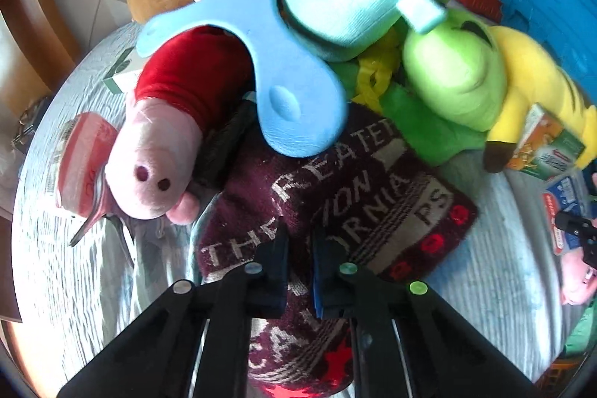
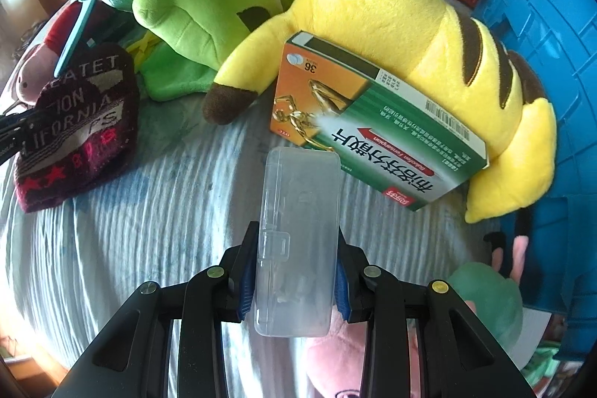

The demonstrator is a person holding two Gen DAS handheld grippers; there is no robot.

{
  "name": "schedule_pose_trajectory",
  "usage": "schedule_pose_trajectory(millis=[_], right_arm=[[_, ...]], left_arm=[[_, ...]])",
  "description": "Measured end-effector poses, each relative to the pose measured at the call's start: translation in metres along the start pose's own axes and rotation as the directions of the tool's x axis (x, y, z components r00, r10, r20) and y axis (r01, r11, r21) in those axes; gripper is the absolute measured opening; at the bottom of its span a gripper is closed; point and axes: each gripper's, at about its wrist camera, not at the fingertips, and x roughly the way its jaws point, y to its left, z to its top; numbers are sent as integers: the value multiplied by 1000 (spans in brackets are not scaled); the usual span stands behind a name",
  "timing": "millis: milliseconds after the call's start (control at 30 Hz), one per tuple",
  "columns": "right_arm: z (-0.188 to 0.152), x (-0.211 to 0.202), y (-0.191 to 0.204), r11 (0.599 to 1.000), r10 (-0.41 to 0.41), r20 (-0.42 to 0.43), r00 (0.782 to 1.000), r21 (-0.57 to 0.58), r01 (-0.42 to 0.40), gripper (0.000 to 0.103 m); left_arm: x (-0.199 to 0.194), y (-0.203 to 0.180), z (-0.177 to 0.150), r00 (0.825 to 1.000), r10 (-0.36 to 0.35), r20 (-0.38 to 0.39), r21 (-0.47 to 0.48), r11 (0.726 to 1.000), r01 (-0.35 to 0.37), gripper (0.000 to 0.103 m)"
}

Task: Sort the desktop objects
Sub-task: 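Carry the case and beanie over the blue crate and release both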

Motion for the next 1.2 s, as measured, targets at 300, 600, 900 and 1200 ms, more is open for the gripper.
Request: schedule_pose_trajectory(millis=[300, 600, 900, 1200], right_arm=[[-8, -39, -3, 1000, -5, 49, 999, 2, 4, 33], [29, -50, 18, 1000, -23, 156, 988, 13, 21, 33], [28, -144, 4, 998, -51, 292, 955, 53, 37, 33], [33, -221, -42, 999, -33, 445, 895, 42, 17, 33]], left_arm=[[-56, 3, 1, 998, -20, 67, 27, 999, 18, 9], [-119, -3, 12, 983, -71, 170, 63, 996, 61, 9], [-189, -25, 35, 946, -142, 290, 123, 986, 110, 9], [-254, -90, 82, 893, -164, 418, 161, 981, 105, 9]])
